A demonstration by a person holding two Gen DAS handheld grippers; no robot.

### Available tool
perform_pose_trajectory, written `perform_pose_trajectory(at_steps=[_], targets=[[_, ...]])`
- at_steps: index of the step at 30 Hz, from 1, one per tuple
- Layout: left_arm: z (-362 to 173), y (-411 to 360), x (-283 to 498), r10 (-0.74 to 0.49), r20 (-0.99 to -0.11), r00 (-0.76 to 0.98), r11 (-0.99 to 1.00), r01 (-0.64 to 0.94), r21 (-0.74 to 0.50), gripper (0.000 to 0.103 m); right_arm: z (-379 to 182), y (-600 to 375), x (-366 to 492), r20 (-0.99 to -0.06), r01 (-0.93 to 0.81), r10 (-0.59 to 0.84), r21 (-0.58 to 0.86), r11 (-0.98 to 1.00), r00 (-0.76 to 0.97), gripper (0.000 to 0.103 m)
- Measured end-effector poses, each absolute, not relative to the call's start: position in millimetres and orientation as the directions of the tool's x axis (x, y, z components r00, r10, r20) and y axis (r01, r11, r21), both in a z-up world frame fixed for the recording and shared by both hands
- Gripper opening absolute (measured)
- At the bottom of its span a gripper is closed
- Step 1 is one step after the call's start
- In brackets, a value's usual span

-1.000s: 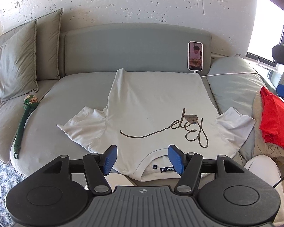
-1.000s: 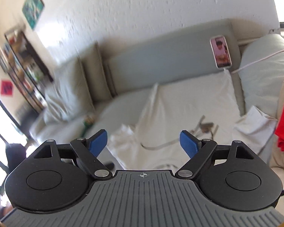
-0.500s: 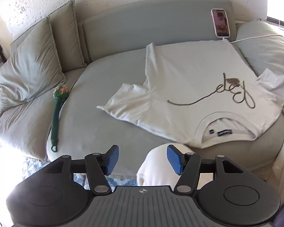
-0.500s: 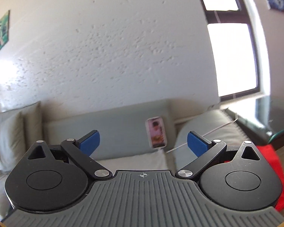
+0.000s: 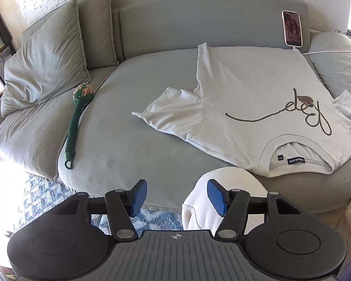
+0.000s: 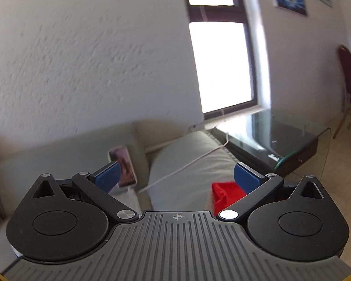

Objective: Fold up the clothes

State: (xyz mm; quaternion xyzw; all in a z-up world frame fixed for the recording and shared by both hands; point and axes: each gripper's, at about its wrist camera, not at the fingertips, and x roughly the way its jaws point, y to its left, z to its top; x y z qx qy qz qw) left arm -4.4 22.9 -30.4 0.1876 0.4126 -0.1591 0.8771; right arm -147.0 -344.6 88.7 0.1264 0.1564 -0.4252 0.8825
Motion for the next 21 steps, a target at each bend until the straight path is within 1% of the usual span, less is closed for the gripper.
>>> perform_pose_trajectory(at_steps=[2, 4, 7, 12, 16, 21], targets=[[-30.5, 21.5, -1.9, -0.125, -0.778, 0.616, 0.888, 0.418, 0.189, 0.06, 75.7, -332.8, -129.1, -0.449, 0.733, -0.66, -0.017, 0.68, 0.602, 0.102], [-31.7, 20.3, 1.1, -0.125, -0.773, 0.622, 0.898, 0.403, 0.179, 0.061, 61.5, -324.5, -119.7, -0.492, 0.694, -0.628, -0.066, 0.717, 0.603, 0.102], [-34.8, 18.8, 6.1, -0.12, -0.77, 0.627, 0.913, 0.374, 0.162, 0.063, 41.5, -317.5, -111.2, -0.577, 0.644, -0.541, -0.035, 0.765, 0.612, 0.102], [-39.1, 15.7, 11.4, -0.13, -0.775, 0.619, 0.934, 0.339, 0.114, 0.064, 9.3, -302.7, -94.9, -0.728, 0.547, -0.366, 0.014, 0.837, 0.58, 0.102], [-43.1, 10.5, 9.2, -0.137, -0.78, 0.61, 0.93, 0.35, 0.11, 0.065, -7.3, -290.3, -90.2, -0.788, 0.502, -0.252, 0.083, 0.861, 0.562, 0.102], [-47.6, 12.1, 11.2, -0.128, -0.795, 0.593, 0.938, 0.333, 0.097, 0.066, -12.0, -286.0, -89.7, -0.806, 0.478, -0.226, 0.079, 0.875, 0.547, 0.102]])
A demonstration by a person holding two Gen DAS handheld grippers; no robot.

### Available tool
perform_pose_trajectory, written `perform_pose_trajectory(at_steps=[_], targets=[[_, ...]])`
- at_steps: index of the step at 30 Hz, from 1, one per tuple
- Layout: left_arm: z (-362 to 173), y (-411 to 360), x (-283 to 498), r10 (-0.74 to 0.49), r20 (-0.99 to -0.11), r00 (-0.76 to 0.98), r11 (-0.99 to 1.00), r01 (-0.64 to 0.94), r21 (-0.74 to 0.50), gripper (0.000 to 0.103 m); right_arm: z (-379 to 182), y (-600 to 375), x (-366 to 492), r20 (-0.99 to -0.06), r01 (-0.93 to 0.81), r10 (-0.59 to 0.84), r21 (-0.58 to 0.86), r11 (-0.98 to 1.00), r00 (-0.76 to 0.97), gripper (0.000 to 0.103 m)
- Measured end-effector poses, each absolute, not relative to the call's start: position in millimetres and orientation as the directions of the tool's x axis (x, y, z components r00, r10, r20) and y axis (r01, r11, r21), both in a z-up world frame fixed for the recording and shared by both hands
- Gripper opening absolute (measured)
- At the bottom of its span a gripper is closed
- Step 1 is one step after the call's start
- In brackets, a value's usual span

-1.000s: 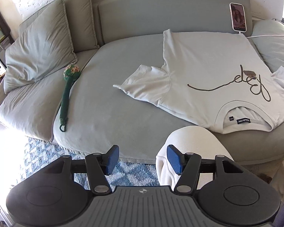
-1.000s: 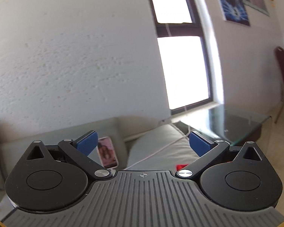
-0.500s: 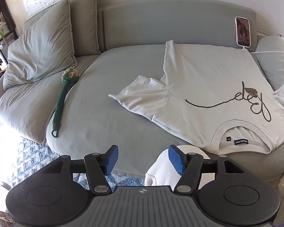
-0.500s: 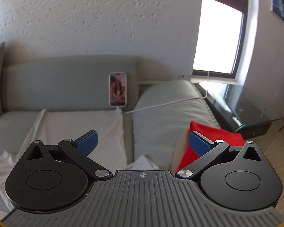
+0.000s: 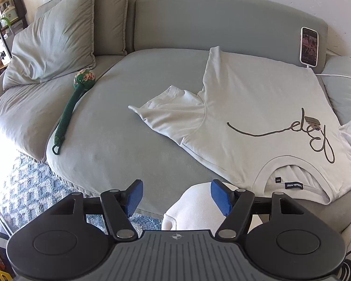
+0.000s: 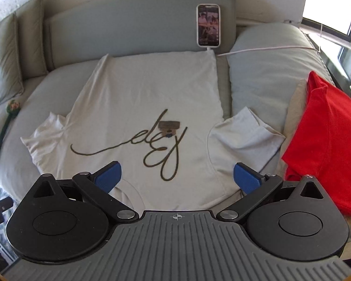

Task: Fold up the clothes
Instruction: 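Lower the left gripper to the sleeve cuff and close on it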

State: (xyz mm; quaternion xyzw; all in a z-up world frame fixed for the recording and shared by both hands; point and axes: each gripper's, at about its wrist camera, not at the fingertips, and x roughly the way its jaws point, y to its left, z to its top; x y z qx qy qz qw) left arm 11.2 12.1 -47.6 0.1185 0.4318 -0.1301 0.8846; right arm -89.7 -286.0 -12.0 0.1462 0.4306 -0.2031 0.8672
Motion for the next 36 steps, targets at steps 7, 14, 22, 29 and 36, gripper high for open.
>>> perform_pose_trajectory(at_steps=[7, 14, 22, 29, 36], targets=[[-49.7, 32.7, 32.2, -0.145, -0.787, 0.6, 0.962, 0.271, 0.03, 0.073, -18.5, -277.4, -89.3, -0.832, 0.43, -0.167, 0.093, 0.898, 0.529, 0.102], [-91.7, 90.6, 116.1, -0.32, -0.761, 0.564, 0.933, 0.05, -0.356, 0.062, -34.0, -274.9, -78.3, -0.822, 0.395, -0.033, 0.237, 0.888, 0.568, 0.099], [-148.5, 102.5, 204.5, -0.413, -0.685, 0.601, 0.859, 0.007, -0.512, 0.053, -50.9, -278.4, -60.0, -0.786, 0.411, 0.048, 0.373, 0.832, 0.617, 0.085], [-165.1, 104.7, 247.2, -0.503, -0.628, 0.595, 0.783, 0.005, -0.622, 0.051, -67.1, -295.3, -53.8, -0.819, 0.493, 0.024, 0.368, 0.789, 0.573, 0.085], [-147.7, 87.4, 251.5, -0.487, -0.656, 0.577, 0.84, 0.104, -0.532, 0.0, -72.5, -299.2, -54.6, -0.832, 0.512, 0.021, 0.362, 0.779, 0.555, 0.084]])
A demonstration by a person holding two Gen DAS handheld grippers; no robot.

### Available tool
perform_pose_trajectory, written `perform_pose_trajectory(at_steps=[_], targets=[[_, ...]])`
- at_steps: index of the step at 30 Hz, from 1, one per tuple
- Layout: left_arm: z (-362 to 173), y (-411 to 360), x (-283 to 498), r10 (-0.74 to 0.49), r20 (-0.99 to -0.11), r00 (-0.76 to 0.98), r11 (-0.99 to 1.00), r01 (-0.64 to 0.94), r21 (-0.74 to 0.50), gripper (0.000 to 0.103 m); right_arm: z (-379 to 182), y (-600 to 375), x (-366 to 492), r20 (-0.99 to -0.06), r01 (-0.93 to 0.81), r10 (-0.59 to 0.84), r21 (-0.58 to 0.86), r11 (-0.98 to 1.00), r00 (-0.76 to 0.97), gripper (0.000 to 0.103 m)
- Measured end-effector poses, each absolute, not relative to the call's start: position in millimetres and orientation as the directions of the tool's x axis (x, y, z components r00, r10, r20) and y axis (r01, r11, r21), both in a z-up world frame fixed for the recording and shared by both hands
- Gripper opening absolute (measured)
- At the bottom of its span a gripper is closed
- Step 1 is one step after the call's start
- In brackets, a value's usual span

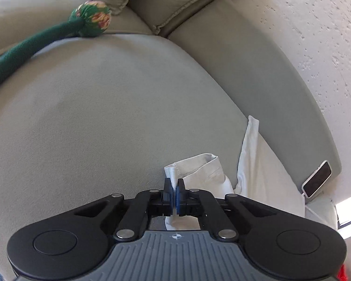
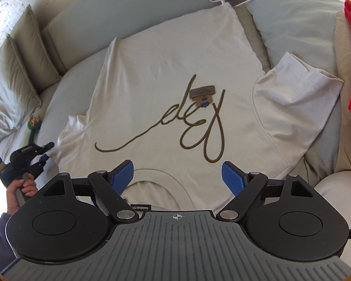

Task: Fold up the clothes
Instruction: 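Lower the left gripper to the sleeve cuff and close on it, then fold the held sleeve across the sweatshirt body with the left gripper and release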

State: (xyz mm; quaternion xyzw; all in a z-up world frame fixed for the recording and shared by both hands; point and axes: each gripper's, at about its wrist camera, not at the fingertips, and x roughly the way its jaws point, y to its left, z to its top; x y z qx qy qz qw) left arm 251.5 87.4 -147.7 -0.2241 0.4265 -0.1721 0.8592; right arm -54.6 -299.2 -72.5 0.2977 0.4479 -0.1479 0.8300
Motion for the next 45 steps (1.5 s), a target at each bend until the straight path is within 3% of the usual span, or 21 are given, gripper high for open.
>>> perform_pose_trajectory(at_steps=[11, 20, 30, 32, 33, 35, 37, 43, 45], targets=[[-71.0, 0.9, 178.1, -0.35, -0.615, 0.706, 0.887, 0.462, 0.026, 0.0, -70.9, -302.5, -67.7, -0.824, 0.506, 0.039, 0.383, 0.773, 0.565, 0.084], [-69.8, -44.2, 149.3, -0.347, -0.608, 0.714, 0.811, 0.554, 0.187, 0.0, -68.8, -310.1, -85.0, -0.815, 0.498, 0.052, 0.402, 0.769, 0.577, 0.084], [-105.0, -104.8, 74.0, -0.391, -0.597, 0.701, 0.512, 0.705, 0.492, 0.0, -76.3, -320.8, -99.5, -0.812, 0.508, 0.074, 0.43, 0.747, 0.578, 0.084], [-117.6, -115.2, 67.9, -0.346, -0.639, 0.687, 0.442, 0.72, 0.535, 0.007, -77.4, -321.4, -100.0, -0.812, 0.505, 0.08, 0.433, 0.746, 0.578, 0.084], [-123.2, -119.4, 65.6, -0.315, -0.663, 0.679, 0.411, 0.727, 0.55, 0.019, -78.2, -321.9, -100.2, -0.812, 0.504, 0.083, 0.435, 0.746, 0.577, 0.084], [-124.6, -120.1, 62.1, -0.284, -0.697, 0.659, 0.397, 0.742, 0.54, 0.024, -79.5, -323.0, -100.6, -0.812, 0.503, 0.089, 0.439, 0.745, 0.577, 0.084], [-110.5, -112.5, 56.4, -0.307, -0.724, 0.617, 0.464, 0.762, 0.452, 0.035, -79.7, -324.4, -101.5, -0.808, 0.498, 0.102, 0.451, 0.741, 0.58, 0.085], [-54.5, -54.5, 57.2, -0.407, -0.824, 0.394, 0.73, 0.682, -0.034, 0.048, -77.7, -330.2, -106.9, -0.795, 0.493, 0.157, 0.504, 0.71, 0.586, 0.085], [-50.1, -31.2, 57.6, -0.398, -0.82, 0.412, 0.789, 0.609, -0.077, 0.066, -72.4, -329.0, -109.3, -0.788, 0.477, 0.192, 0.526, 0.704, 0.586, 0.085]])
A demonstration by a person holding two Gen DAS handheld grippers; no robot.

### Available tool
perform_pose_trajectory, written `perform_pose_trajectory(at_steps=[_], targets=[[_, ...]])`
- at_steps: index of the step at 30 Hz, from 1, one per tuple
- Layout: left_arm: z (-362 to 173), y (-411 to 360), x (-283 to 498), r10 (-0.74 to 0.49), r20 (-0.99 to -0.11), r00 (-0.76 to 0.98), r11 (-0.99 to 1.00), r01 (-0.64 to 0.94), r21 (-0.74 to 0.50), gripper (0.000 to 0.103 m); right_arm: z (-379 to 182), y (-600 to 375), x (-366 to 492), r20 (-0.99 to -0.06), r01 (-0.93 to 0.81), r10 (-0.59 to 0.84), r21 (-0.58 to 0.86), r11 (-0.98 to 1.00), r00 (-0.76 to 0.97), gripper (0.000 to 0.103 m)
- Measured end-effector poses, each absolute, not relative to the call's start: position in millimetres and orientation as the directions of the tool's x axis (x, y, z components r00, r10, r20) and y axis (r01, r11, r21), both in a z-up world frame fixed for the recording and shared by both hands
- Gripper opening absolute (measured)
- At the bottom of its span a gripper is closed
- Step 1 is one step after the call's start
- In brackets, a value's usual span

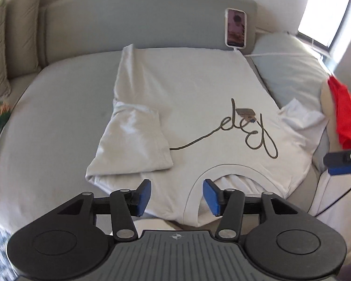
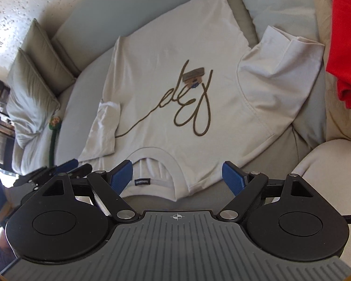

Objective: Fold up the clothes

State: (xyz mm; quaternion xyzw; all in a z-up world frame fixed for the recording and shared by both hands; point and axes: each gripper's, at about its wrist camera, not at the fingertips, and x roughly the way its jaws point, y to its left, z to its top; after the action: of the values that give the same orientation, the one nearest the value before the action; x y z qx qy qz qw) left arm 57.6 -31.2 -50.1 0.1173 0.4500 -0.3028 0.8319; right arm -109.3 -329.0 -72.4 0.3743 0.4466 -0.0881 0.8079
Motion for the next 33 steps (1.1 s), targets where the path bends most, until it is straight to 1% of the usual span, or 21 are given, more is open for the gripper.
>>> perform_pose_trajectory(at_steps=[1, 3, 4, 5, 7, 9, 10, 12, 16, 17, 18, 19, 20, 21, 22, 26, 29, 30, 32, 33], targets=[[-52.8, -21.8, 58.8, -0.372, -0.809, 0.454, 0.816, 0.575, -0.052, 0.068, -68.9, -327.7, -110.6, -0.784, 0.465, 0.207, 0.534, 0.706, 0.585, 0.086], [-64.3, -5.6, 66.5, -0.314, -0.775, 0.549, 0.863, 0.505, 0.008, 0.068, -63.0, -324.2, -112.5, -0.782, 0.447, 0.218, 0.535, 0.717, 0.584, 0.088], [-74.2, 4.3, 76.9, -0.299, -0.769, 0.566, 0.896, 0.444, -0.021, 0.065, -61.8, -323.1, -113.3, -0.781, 0.441, 0.222, 0.535, 0.72, 0.584, 0.089], [-84.5, 16.0, 88.6, -0.297, -0.77, 0.564, 0.926, 0.369, -0.087, 0.059, -63.0, -323.0, -114.1, -0.778, 0.439, 0.225, 0.539, 0.719, 0.586, 0.089], [-104.0, 38.1, 110.7, -0.318, -0.771, 0.551, 0.947, 0.222, -0.232, 0.058, -69.3, -324.3, -114.2, -0.779, 0.451, 0.231, 0.547, 0.706, 0.583, 0.089], [-119.4, 53.8, 127.4, -0.402, -0.754, 0.52, 0.908, 0.122, -0.4, 0.056, -77.0, -325.1, -113.4, -0.79, 0.478, 0.224, 0.541, 0.692, 0.57, 0.089], [-127.0, 57.5, 134.3, -0.438, -0.746, 0.501, 0.884, 0.089, -0.46, 0.056, -79.5, -324.8, -113.2, -0.794, 0.484, 0.22, 0.537, 0.691, 0.567, 0.089], [-139.5, 60.0, 145.8, -0.474, -0.747, 0.466, 0.852, 0.031, -0.522, 0.056, -81.8, -323.5, -112.6, -0.797, 0.486, 0.216, 0.532, 0.694, 0.564, 0.088], [-144.9, 58.3, 159.1, -0.499, -0.736, 0.459, 0.824, -0.012, -0.566, 0.056, -81.4, -322.3, -112.0, -0.798, 0.486, 0.206, 0.524, 0.699, 0.566, 0.088], [-147.1, 57.1, 163.0, -0.513, -0.733, 0.447, 0.813, -0.022, -0.582, 0.054, -80.6, -322.0, -112.0, -0.797, 0.484, 0.202, 0.523, 0.702, 0.569, 0.088], [-150.0, 54.9, 166.8, -0.527, -0.734, 0.43, 0.804, -0.03, -0.594, 0.047, -80.1, -321.6, -111.8, -0.797, 0.482, 0.2, 0.522, 0.704, 0.57, 0.088], [-153.3, 52.2, 170.2, -0.536, -0.737, 0.411, 0.797, -0.04, -0.602, 0.044, -80.3, -321.2, -111.3, -0.797, 0.481, 0.2, 0.521, 0.705, 0.57, 0.088], [-155.5, 49.6, 172.7, -0.54, -0.742, 0.398, 0.795, -0.047, -0.604, 0.032, -80.5, -320.7, -110.9, -0.798, 0.48, 0.201, 0.52, 0.707, 0.569, 0.088], [-157.6, 47.6, 173.3, -0.542, -0.748, 0.384, 0.796, -0.053, -0.603, 0.011, -80.8, -320.1, -110.3, -0.798, 0.479, 0.202, 0.519, 0.708, 0.568, 0.088], [-159.6, 46.8, 172.1, -0.545, -0.751, 0.372, 0.793, -0.061, -0.606, 0.005, -81.2, -319.4, -109.7, -0.799, 0.479, 0.203, 0.519, 0.708, 0.566, 0.088], [-146.6, 49.1, 150.8, -0.52, -0.737, 0.432, 0.81, -0.022, -0.585, 0.004, -80.0, -317.3, -110.3, -0.798, 0.471, 0.204, 0.517, 0.715, 0.567, 0.088], [-148.7, 52.8, 145.3, -0.486, -0.757, 0.436, 0.832, -0.033, -0.553, 0.006, -81.1, -319.7, -112.3, -0.8, 0.477, 0.196, 0.513, 0.714, 0.567, 0.088], [-149.8, 52.2, 146.5, -0.479, -0.765, 0.43, 0.841, -0.026, -0.541, 0.014, -82.5, -320.9, -112.4, -0.802, 0.482, 0.192, 0.511, 0.712, 0.566, 0.088], [-146.5, 50.7, 146.7, -0.46, -0.781, 0.422, 0.859, -0.009, -0.512, 0.021, -85.7, -323.5, -111.6, -0.807, 0.491, 0.182, 0.502, 0.712, 0.562, 0.088], [-138.0, 48.1, 141.4, -0.422, -0.794, 0.437, 0.885, 0.011, -0.465, 0.024, -87.0, -324.9, -111.2, -0.809, 0.495, 0.176, 0.498, 0.712, 0.561, 0.088]])
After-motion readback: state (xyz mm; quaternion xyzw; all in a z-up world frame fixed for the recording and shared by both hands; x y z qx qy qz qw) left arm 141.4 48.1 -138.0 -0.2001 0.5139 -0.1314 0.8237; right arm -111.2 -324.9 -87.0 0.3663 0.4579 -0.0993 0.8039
